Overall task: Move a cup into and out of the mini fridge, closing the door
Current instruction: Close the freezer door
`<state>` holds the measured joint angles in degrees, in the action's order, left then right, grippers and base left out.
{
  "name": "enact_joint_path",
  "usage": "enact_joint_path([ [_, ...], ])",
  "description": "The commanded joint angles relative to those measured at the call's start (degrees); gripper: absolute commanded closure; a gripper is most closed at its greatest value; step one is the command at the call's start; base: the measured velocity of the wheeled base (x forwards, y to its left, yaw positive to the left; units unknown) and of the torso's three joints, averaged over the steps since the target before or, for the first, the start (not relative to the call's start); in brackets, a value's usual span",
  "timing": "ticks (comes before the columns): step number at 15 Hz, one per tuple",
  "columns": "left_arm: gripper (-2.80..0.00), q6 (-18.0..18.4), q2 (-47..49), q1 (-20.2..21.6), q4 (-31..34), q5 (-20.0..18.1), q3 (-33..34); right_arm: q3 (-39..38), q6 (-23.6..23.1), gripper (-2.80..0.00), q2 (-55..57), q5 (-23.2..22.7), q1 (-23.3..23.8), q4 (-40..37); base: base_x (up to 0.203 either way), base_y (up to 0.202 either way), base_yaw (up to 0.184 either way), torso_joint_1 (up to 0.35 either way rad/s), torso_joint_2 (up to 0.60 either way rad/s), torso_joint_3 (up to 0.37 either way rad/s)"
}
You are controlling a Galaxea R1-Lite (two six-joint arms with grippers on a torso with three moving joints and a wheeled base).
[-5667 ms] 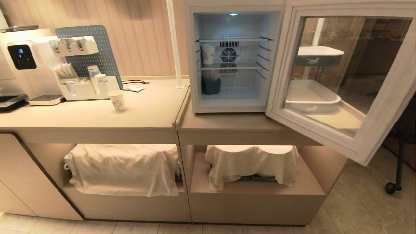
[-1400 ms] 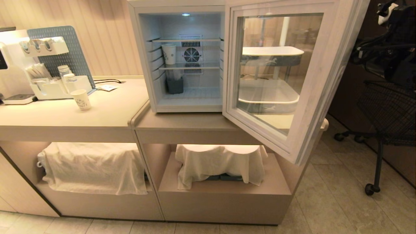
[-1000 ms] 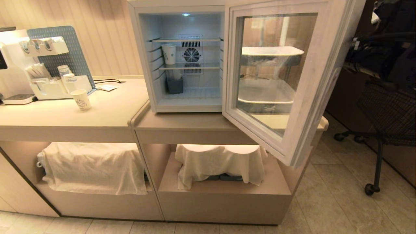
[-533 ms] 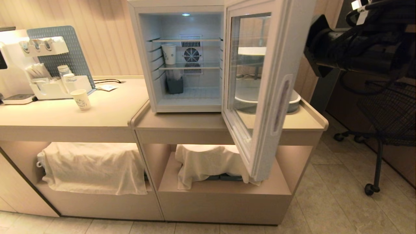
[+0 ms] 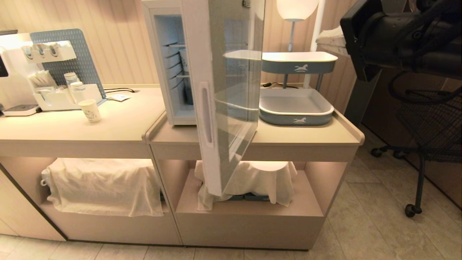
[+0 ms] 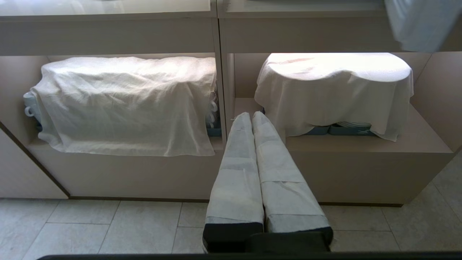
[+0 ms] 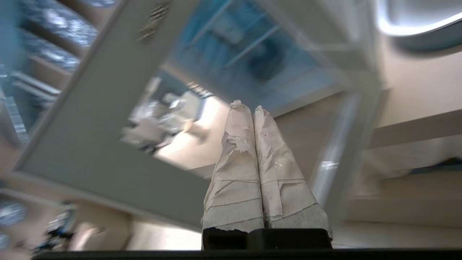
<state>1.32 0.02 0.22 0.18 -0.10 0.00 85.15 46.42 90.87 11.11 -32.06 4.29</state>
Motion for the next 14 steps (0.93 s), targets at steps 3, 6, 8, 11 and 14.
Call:
enact_joint_path([
  [3,0.00,0.0,0.0,0.0,0.0,0.0,0.0,-8.3,-12.3,0.00,-4.9,-2.5,9.6,-1.3,0.000,0.000,0.000,0.000,0.00,0.000],
  [6,0.00,0.0,0.0,0.0,0.0,0.0,0.1,-15.1,-23.0,0.00,-8.8,-5.0,14.1,-0.7,0.000,0.000,0.000,0.000,0.00,0.000],
  [8,0.00,0.0,0.0,0.0,0.0,0.0,0.1,-20.0,-30.9,0.00,-11.3,-5.2,16.7,0.6,0.000,0.000,0.000,0.000,0.00,0.000],
  [11,0.00,0.0,0.0,0.0,0.0,0.0,0.0,-29.1,-44.6,0.00,-16.1,-8.9,22.1,5.1,0.000,0.000,0.000,0.000,0.00,0.000],
  [14,0.00,0.0,0.0,0.0,0.0,0.0,0.0,-38.0,-52.6,0.00,-22.3,-11.6,23.5,9.4,0.000,0.000,0.000,0.000,0.00,0.000],
])
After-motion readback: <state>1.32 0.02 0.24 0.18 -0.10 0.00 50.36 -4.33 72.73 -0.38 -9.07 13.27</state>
